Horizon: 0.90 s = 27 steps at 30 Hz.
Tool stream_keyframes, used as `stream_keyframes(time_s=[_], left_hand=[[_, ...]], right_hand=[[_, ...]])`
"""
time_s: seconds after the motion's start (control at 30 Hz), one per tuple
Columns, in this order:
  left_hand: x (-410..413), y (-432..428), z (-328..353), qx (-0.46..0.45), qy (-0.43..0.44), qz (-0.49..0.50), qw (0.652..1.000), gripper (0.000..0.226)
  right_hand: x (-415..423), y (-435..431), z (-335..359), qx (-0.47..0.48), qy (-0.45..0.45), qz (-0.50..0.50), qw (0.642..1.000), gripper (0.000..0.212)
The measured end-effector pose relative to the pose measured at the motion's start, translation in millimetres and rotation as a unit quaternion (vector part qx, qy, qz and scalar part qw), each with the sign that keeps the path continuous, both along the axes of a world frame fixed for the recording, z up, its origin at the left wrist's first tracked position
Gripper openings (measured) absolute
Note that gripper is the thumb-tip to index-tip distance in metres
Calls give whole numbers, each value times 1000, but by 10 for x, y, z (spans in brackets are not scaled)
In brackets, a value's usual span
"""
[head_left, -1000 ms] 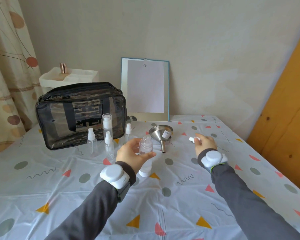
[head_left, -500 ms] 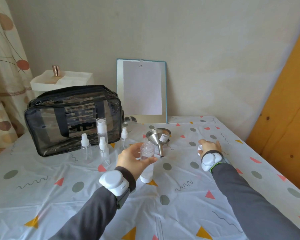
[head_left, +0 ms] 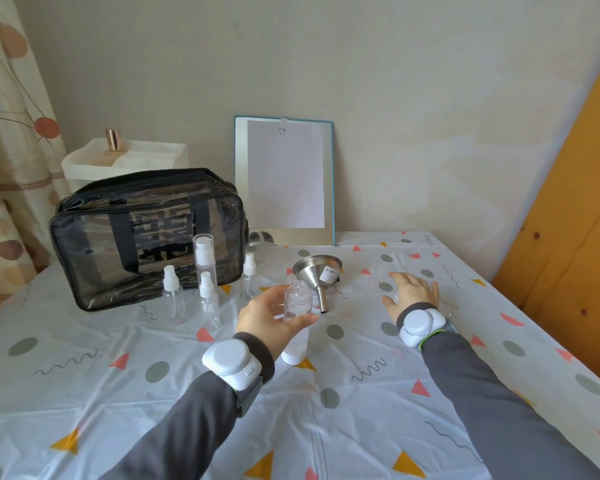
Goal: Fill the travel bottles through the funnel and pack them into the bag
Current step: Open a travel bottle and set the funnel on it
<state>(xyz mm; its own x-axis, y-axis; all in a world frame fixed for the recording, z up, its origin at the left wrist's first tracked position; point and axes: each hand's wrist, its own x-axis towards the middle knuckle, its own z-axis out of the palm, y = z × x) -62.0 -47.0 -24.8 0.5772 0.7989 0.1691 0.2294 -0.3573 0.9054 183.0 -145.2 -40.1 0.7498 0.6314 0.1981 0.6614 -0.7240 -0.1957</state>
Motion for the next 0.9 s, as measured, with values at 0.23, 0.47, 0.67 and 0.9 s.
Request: stream_keyframes(time_s=[0.23, 0.47, 0.67, 0.9], left_hand=[[-11, 5, 6, -8, 9, -11, 1000, 53], [-58, -15, 12, 3, -4, -35, 999, 45], [-94, 12, -30, -1, -19, -62, 998, 52], [-173, -2, 53, 75, 23, -81, 994, 83]], right_hand=[[-972, 52, 343, 337, 216, 214, 891, 47], [-1485, 73, 357, 291, 321, 293, 852, 59], [-1513, 134, 300, 291, 302, 271, 867, 72], [-1521, 235, 220, 279, 301, 233, 881, 65]])
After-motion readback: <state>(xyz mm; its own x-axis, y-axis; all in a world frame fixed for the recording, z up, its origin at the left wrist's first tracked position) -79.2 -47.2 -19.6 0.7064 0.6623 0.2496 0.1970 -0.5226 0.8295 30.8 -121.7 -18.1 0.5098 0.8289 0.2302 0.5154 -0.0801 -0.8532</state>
